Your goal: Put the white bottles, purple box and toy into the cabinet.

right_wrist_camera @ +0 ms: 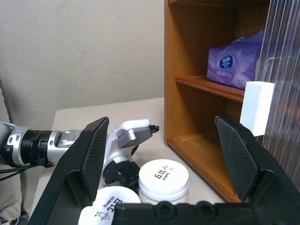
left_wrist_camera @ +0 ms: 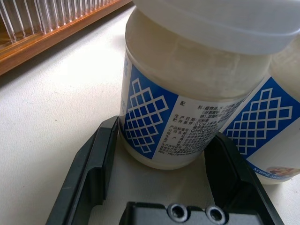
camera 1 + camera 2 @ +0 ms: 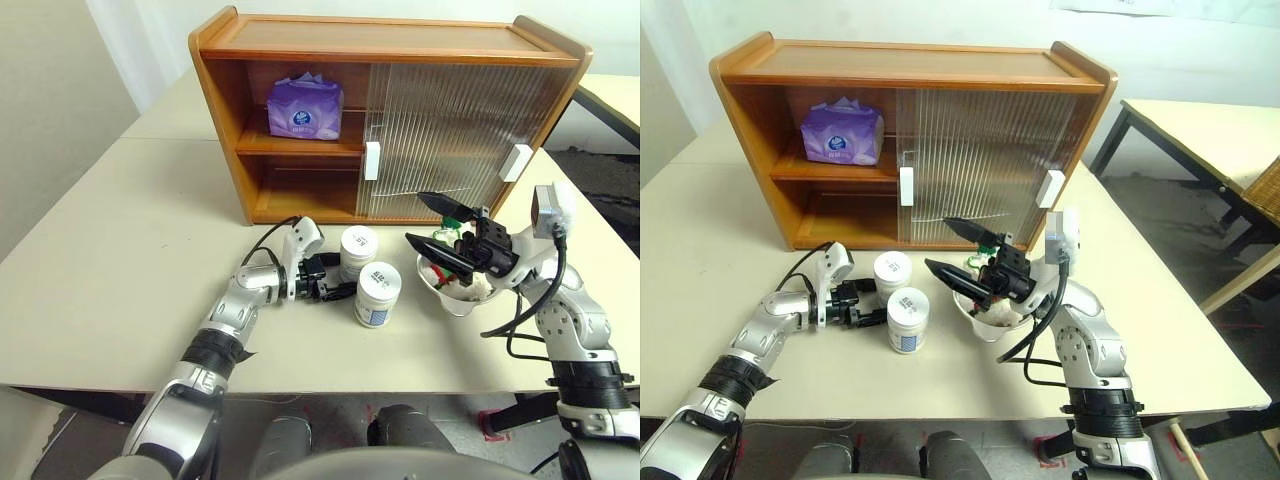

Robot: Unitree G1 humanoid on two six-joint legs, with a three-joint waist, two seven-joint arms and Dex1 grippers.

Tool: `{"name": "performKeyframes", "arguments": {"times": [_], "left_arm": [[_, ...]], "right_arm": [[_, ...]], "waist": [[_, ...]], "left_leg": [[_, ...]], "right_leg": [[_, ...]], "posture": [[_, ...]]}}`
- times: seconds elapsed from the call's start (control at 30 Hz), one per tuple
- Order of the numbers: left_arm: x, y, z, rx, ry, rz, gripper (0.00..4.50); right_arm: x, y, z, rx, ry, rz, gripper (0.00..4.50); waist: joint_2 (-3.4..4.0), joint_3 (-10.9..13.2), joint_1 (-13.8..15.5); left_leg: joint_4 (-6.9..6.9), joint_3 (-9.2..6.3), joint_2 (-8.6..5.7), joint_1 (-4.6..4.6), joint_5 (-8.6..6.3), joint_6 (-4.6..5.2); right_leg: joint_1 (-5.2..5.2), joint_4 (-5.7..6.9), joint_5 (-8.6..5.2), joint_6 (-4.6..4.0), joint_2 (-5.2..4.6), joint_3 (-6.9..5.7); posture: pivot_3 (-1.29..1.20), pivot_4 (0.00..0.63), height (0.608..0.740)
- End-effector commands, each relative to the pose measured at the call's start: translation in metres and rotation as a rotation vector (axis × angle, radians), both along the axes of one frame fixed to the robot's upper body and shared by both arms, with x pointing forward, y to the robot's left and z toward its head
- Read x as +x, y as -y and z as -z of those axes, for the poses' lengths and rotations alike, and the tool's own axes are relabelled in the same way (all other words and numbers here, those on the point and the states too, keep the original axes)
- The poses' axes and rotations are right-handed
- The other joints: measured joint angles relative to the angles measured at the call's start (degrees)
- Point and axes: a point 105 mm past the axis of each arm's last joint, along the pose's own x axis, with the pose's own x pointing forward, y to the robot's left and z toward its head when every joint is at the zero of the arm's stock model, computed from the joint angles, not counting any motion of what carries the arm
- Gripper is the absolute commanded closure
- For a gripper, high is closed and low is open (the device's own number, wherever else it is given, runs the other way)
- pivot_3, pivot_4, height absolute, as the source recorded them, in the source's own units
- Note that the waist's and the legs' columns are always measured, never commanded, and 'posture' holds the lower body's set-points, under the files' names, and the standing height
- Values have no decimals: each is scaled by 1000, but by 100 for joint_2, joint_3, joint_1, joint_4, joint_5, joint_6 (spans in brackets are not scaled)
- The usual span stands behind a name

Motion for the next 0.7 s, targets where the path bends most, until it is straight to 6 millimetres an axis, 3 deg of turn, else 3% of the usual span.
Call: {"name": "performKeyframes", "arguments": {"times": [0.03,0.3,0.7], "left_arm": [[5,-13,-4,-7,31,-78,1377],[17,-42,-10,-2,96,-281,1377],[62,-79,-45,-125,182,-643,1377]], "right_arm": [[0,3,2,-20,-1,13,0],[4,2,8,-61,15,45,0],[6,-2,9,-53,22,43,0]], "waist": [[0,0,-6],[2,0,-47],[3,1,18]], "left_leg": [[-1,0,0,0,0,0],[-2,1,0,16,0,0],[-3,0,-1,18,0,0]], "right_leg": [[0,0,0,0,0,0],[13,0,-2,3,4,0],[17,-1,10,-24,3,1]], "posture": [[-137,0,740],[-122,0,740],[-108,0,740]]}}
